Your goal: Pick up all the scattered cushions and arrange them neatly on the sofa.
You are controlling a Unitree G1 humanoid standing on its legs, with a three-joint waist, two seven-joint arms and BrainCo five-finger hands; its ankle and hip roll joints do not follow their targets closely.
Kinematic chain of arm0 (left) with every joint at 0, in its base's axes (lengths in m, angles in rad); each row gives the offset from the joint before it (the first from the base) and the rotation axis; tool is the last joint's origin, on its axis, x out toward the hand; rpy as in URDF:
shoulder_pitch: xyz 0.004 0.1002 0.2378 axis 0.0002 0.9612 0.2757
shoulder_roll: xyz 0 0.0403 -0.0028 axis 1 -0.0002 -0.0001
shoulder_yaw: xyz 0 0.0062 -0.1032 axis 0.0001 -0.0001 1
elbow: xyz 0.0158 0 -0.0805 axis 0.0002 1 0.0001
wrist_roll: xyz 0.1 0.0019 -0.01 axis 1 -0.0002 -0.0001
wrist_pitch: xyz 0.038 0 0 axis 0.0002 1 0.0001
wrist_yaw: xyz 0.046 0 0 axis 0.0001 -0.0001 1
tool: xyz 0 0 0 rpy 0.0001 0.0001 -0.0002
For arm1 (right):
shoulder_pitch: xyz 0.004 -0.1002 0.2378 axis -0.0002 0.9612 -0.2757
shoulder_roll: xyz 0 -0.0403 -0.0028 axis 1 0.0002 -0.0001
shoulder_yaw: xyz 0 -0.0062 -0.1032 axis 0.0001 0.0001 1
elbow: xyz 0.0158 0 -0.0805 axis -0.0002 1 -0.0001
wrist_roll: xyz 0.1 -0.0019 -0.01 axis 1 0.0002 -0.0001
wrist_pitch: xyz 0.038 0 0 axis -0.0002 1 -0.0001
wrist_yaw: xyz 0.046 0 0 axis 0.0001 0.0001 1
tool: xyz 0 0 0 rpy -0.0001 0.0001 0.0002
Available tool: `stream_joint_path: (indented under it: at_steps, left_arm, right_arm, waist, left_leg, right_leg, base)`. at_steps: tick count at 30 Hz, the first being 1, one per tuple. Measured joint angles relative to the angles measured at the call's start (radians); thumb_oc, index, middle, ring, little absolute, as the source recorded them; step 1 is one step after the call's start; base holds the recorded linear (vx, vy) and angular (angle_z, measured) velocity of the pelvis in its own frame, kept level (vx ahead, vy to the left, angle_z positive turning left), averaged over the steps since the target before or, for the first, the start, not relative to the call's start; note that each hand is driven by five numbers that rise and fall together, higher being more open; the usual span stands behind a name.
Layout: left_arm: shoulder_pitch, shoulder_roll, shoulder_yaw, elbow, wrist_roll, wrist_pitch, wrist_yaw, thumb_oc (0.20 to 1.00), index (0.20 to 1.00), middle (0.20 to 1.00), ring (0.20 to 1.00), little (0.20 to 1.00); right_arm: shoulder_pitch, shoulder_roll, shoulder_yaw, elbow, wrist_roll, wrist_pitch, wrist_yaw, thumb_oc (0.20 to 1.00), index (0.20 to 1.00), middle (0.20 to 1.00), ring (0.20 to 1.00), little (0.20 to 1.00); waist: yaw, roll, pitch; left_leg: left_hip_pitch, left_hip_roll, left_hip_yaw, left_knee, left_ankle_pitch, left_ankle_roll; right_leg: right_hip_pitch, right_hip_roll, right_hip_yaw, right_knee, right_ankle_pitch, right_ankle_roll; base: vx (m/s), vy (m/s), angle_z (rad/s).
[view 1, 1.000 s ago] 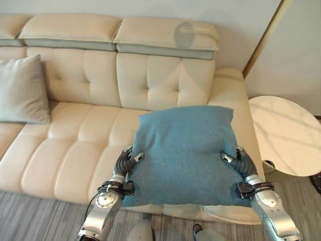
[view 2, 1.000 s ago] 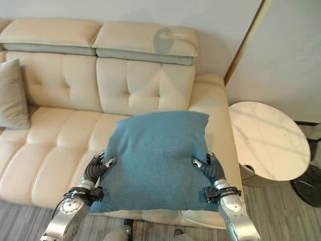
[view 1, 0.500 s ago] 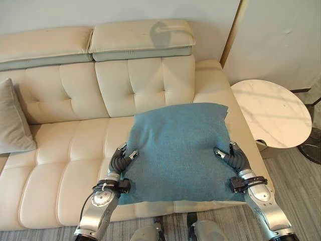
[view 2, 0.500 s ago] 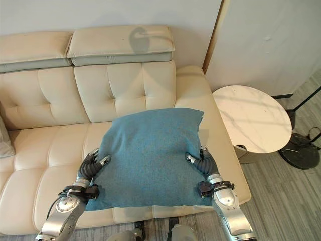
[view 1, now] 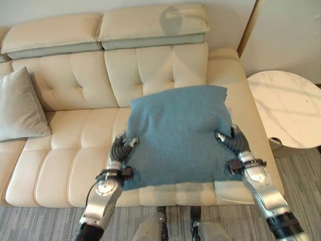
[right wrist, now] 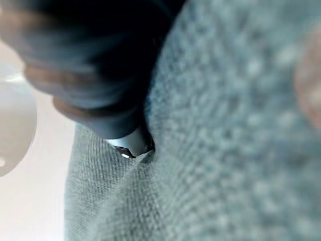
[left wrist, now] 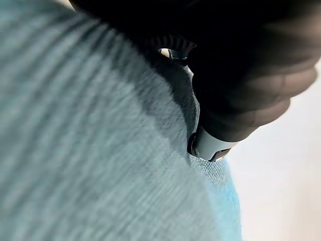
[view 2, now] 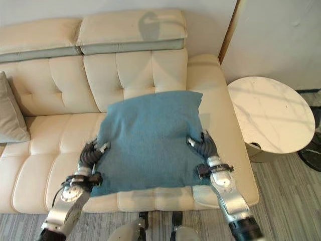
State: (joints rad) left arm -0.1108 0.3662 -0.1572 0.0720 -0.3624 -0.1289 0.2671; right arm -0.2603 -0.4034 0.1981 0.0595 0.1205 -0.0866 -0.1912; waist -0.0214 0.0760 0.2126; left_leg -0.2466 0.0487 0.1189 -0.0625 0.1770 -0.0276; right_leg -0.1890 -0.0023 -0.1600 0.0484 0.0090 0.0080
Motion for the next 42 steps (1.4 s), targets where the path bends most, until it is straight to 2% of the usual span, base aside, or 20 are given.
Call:
stream_joint_path:
  at_steps: [3,6,10,12,13,14,18,20,23,24,25,26,27,28,31,34,35,38,40,42]
  left_arm:
    - [-0.151,0.047,-0.023,0.119,0.034,-0.014,0.076,0.2,0.2,0.2,0.2,0.2]
    - [-0.383,0.103,-0.074,0.249,0.033,-0.03,0.149,0.2,0.2,0.2,0.2,0.2]
    - [-0.719,0.152,-0.184,0.46,0.034,-0.056,0.224,0.2,0.2,0.2,0.2,0.2]
    - [-0.931,0.165,-0.249,0.62,0.037,-0.075,0.262,0.2,0.2,0.2,0.2,0.2]
    - [-1.064,0.166,-0.277,0.722,0.037,-0.076,0.272,0.63,0.63,0.63,0.63,0.63]
    - [-1.132,0.167,-0.281,0.761,0.037,-0.075,0.278,1.0,1.0,1.0,1.0,1.0]
    - [-1.245,0.178,-0.357,0.887,0.036,-0.079,0.261,1.0,1.0,1.0,1.0,1.0]
    - [-1.243,0.191,-0.363,0.896,0.029,-0.075,0.234,1.0,1.0,1.0,1.0,1.0]
    - [-1.227,0.211,-0.362,0.894,0.029,-0.069,0.199,1.0,1.0,1.0,1.0,1.0]
    - [-1.223,0.212,-0.362,0.896,0.029,-0.066,0.191,1.0,1.0,1.0,1.0,1.0]
    - [-1.219,0.213,-0.36,0.899,0.028,-0.061,0.18,1.0,1.0,1.0,1.0,1.0]
    - [-1.218,0.215,-0.36,0.9,0.028,-0.061,0.174,1.0,1.0,1.0,1.0,1.0]
    - [-1.194,0.212,-0.339,0.883,0.028,-0.062,0.163,1.0,1.0,1.0,1.0,1.0]
    - [-1.17,0.22,-0.328,0.882,0.027,-0.06,0.156,1.0,1.0,1.0,1.0,1.0]
    - [-1.043,0.218,-0.26,0.854,-0.013,-0.059,0.135,1.0,1.0,1.0,1.0,1.0]
    - [-0.903,0.216,-0.233,0.822,-0.014,-0.051,0.125,1.0,1.0,1.0,1.0,1.0]
    - [-0.882,0.219,-0.232,0.816,-0.013,-0.046,0.125,1.0,1.0,1.0,1.0,1.0]
    - [-0.797,0.234,-0.19,0.678,-0.01,-0.042,0.125,1.0,1.0,1.0,1.0,1.0]
    - [-0.698,0.236,-0.12,0.488,-0.007,-0.057,0.122,1.0,1.0,1.0,1.0,1.0]
    - [-0.61,0.236,-0.093,0.398,0.0,-0.073,0.106,1.0,1.0,1.0,1.0,1.0]
  right_arm:
    - [-0.213,0.011,0.068,0.139,-0.065,0.0,-0.098,0.2,0.2,0.2,0.2,0.2]
    - [-0.484,0.001,0.102,0.297,-0.086,0.001,-0.177,0.2,0.2,0.2,0.2,0.2]
    - [-0.799,-0.006,0.116,0.551,-0.091,0.002,-0.269,0.2,0.2,0.2,0.2,0.2]
    - [-0.985,-0.01,0.135,0.694,-0.078,-0.004,-0.325,0.2,0.2,0.2,0.2,0.2]
    - [-1.082,-0.028,0.155,0.747,-0.076,-0.004,-0.35,0.542,0.542,0.542,0.542,0.542]
    - [-1.125,-0.046,0.173,0.747,-0.072,-0.007,-0.371,1.0,1.0,1.0,1.0,1.0]
    - [-1.194,-0.125,0.287,0.801,-0.004,-0.025,-0.395,1.0,1.0,1.0,1.0,1.0]
    - [-1.199,-0.165,0.343,0.823,0.034,-0.035,-0.37,1.0,1.0,1.0,1.0,1.0]
    - [-1.175,-0.215,0.356,0.843,0.093,-0.033,-0.313,1.0,1.0,1.0,1.0,1.0]
    - [-1.173,-0.217,0.363,0.855,0.098,-0.033,-0.303,1.0,1.0,1.0,1.0,1.0]
    - [-1.168,-0.22,0.37,0.868,0.104,-0.033,-0.283,1.0,1.0,1.0,1.0,1.0]
    - [-1.167,-0.22,0.37,0.871,0.112,-0.032,-0.275,1.0,1.0,1.0,1.0,1.0]
    - [-1.158,-0.217,0.358,0.867,0.118,-0.034,-0.262,1.0,1.0,1.0,1.0,1.0]
    - [-1.141,-0.202,0.358,0.864,0.118,-0.028,-0.251,1.0,1.0,1.0,1.0,1.0]
    - [-1.03,-0.178,0.319,0.805,0.138,-0.017,-0.239,1.0,1.0,1.0,1.0,1.0]
    - [-0.897,-0.143,0.19,0.765,0.176,-0.015,-0.244,1.0,1.0,1.0,1.0,1.0]
    - [-0.875,-0.144,0.184,0.765,0.178,-0.014,-0.243,1.0,1.0,1.0,1.0,1.0]
    - [-0.807,-0.154,0.132,0.706,0.179,-0.015,-0.242,1.0,1.0,1.0,1.0,1.0]
    - [-0.71,-0.173,0.07,0.535,0.171,-0.027,-0.234,1.0,1.0,1.0,1.0,1.0]
    - [-0.616,-0.187,0.031,0.435,0.15,-0.036,-0.213,1.0,1.0,1.0,1.0,1.0]
  waist:
    - [0.01,0.01,0.004]
    - [0.041,0.032,0.014]
    - [0.089,0.047,0.025]
    - [0.102,0.054,0.047]
    - [0.104,0.059,0.05]
    - [0.103,0.06,0.055]
    - [0.102,0.062,0.074]
    - [0.1,0.06,0.081]
    - [0.097,0.059,0.132]
    - [0.096,0.059,0.139]
    - [0.093,0.058,0.15]
    - [0.087,0.055,0.151]
    - [0.087,0.052,0.156]
    - [0.096,0.036,0.173]
    - [0.08,0.019,0.208]
    - [0.067,0.017,0.229]
    - [0.067,0.017,0.229]
    - [0.065,0.007,0.235]
    - [0.063,0.003,0.241]
    - [0.059,0.001,0.243]
  left_leg:
    - [-0.046,-0.006,0.006,0.001,0.011,0.013]
    - [-0.127,-0.006,0.005,0.001,0.035,0.01]
    - [-0.201,-0.005,-0.002,0.0,0.055,0.0]
    - [-0.244,-0.005,-0.013,0.001,0.068,0.007]
    - [-0.282,-0.005,-0.028,-0.002,0.079,0.003]
    - [-0.303,-0.006,-0.032,-0.006,0.088,0.0]
    - [-0.334,-0.02,-0.061,-0.009,0.096,0.007]
    - [-0.354,-0.028,-0.069,-0.003,0.096,0.007]
    - [-0.369,-0.025,-0.091,0.002,0.1,0.013]
    - [-0.372,-0.024,-0.102,0.002,0.104,0.019]
    - [-0.386,-0.024,-0.13,0.002,0.108,0.023]
    - [-0.395,-0.032,-0.132,0.002,0.108,0.023]
    - [-0.415,-0.034,-0.13,0.001,0.107,0.023]
    - [-0.415,-0.026,-0.111,0.007,0.107,0.023]
    - [-0.385,-0.013,-0.108,0.007,0.108,0.022]
    - [-0.342,-0.012,-0.106,0.003,0.108,0.022]
    - [-0.336,-0.013,-0.104,0.003,0.108,0.022]
    - [-0.31,-0.018,-0.083,-0.002,0.108,0.022]
    - [-0.272,-0.018,-0.079,-0.012,0.107,0.021]
    - [-0.231,-0.02,-0.076,-0.016,0.106,0.019]
  right_leg:
    - [-0.058,-0.009,0.012,0.02,0.007,0.01]
    - [-0.159,-0.012,0.017,0.057,0.013,0.012]
    - [-0.248,-0.016,0.0,0.097,0.014,0.012]
    - [-0.295,-0.017,-0.007,0.112,0.013,0.012]
    - [-0.331,-0.017,-0.017,0.118,0.018,0.004]
    - [-0.353,-0.019,-0.027,0.126,0.02,0.001]
    - [-0.406,-0.036,-0.038,0.197,-0.026,0.007]
    - [-0.434,-0.042,-0.042,0.231,-0.047,0.01]
    - [-0.465,-0.051,-0.059,0.29,-0.062,0.013]
    - [-0.5,-0.059,-0.057,0.354,-0.07,0.022]
    - [-0.576,-0.076,-0.054,0.412,-0.123,0.046]
    - [-0.566,-0.08,-0.049,0.318,-0.112,0.058]
    - [-0.544,-0.074,-0.063,0.214,0.011,0.001]
    - [-0.544,-0.066,-0.06,0.209,0.019,0.007]
    - [-0.527,-0.058,-0.063,0.232,0.02,0.006]
    - [-0.503,-0.061,-0.06,0.263,0.02,0.006]
    - [-0.495,-0.061,-0.059,0.258,0.02,0.006]
    - [-0.444,-0.059,-0.057,0.2,0.02,0.006]
    - [-0.401,-0.056,-0.058,0.174,0.026,-0.002]
    - [-0.356,-0.056,-0.056,0.164,0.028,-0.004]
  base:
    - [-0.14,0.039,-0.13]
    - [-0.07,0.001,-0.01]
    - [-0.04,-0.008,0.05]
    - [0.0,-0.008,0.1]
    - [-0.02,-0.009,0.22]
    - [-0.03,-0.009,0.25]
    - [-0.04,-0.03,0.21]
    - [-0.03,-0.072,0.18]
    - [-0.03,-0.07,0.18]
    - [-0.03,-0.052,0.18]
    - [-0.03,-0.048,0.23]
    - [-0.03,-0.038,0.39]
    - [-0.04,-0.027,0.15]
    - [-0.03,-0.013,0.05]
    - [-0.03,0.007,-0.03]
    - [-0.04,0.02,-0.02]
    - [-0.05,0.034,-0.02]
    - [-0.01,0.012,-0.01]
    - [0.02,0.046,-0.03]
    - [0.02,0.011,-0.03]
